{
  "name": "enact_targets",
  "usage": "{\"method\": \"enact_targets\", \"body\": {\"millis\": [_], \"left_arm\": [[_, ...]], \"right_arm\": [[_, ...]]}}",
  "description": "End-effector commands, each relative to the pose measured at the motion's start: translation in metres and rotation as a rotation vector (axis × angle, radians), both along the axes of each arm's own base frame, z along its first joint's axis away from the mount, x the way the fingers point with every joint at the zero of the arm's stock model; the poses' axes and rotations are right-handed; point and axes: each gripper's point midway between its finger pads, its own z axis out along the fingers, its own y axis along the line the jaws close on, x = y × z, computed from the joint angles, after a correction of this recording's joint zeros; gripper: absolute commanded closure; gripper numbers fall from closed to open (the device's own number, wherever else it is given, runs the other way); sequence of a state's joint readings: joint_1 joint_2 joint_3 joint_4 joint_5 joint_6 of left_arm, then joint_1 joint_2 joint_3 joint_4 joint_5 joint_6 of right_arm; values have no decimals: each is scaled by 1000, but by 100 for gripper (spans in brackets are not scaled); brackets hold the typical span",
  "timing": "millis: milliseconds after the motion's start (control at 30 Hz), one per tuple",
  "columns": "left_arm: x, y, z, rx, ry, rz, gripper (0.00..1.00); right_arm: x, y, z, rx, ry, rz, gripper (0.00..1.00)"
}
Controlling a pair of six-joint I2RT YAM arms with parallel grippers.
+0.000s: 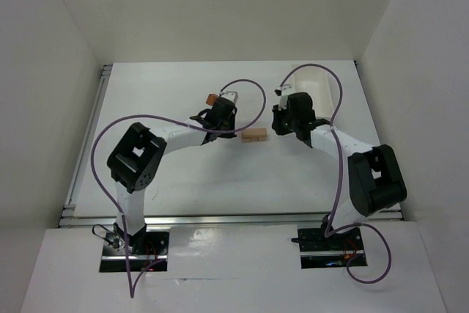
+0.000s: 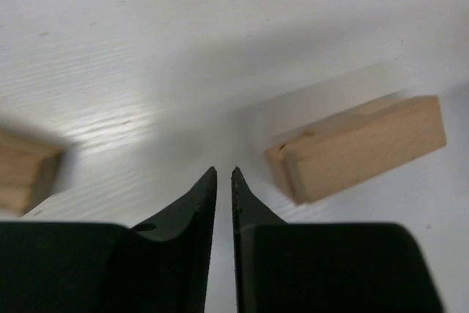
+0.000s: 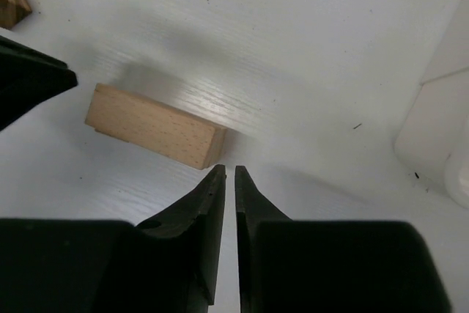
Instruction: Build the wood block tower
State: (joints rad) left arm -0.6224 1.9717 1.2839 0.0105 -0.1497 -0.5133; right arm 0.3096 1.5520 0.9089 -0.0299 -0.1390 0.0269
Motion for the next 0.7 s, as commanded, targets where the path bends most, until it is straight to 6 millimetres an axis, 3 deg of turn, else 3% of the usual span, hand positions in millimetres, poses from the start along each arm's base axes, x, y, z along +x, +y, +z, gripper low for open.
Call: {"method": "enact_targets", "body": {"millis": [0,67,100,167,200,233,267,300,333,433,467,500,533,567,633,667], "left_arm": [[1,41,64,2,-110,75,77],[-11,68,80,30,-113,122,58],[-19,89,105,32,-159,184,40],[-35,125,118,84,-175,297,22],[-50,140,136,68,-210,336,12],[-59,149,144,53,-227,374,1],[-67,157,150,36,-241,400,1],[-80,171,145,54,-232,442,1],[-91,179,163,-8,-264,485,1],[-114,199,157,-24,-228,562,1],[-120,202,161,-42,-233,570,1],[-124,206,161,-40,-228,583,1],[-131,209,156,-22,-202,588,1],[-134,212,153,-13,-190,604,1],[-142,219,150,-4,-178,626,1],[-148,224,147,9,-164,639,1]], "right_arm": [[13,6,44,22,-127,50,79],[15,17,54,25,-161,143,69],[21,25,65,27,-185,169,65],[25,46,62,10,-192,247,61],[33,59,73,8,-223,273,58],[32,73,71,-3,-223,325,55],[29,97,58,-12,-204,393,53],[31,117,67,-12,-234,447,47],[25,143,50,-43,-225,527,45],[22,191,49,-59,-270,669,35],[19,208,28,-85,-253,712,34],[17,217,20,-100,-241,741,33],[24,231,31,-99,-276,758,31],[22,244,13,-104,-253,780,31],[31,256,16,-105,-266,781,28],[33,259,0,-105,-237,777,27]]}}
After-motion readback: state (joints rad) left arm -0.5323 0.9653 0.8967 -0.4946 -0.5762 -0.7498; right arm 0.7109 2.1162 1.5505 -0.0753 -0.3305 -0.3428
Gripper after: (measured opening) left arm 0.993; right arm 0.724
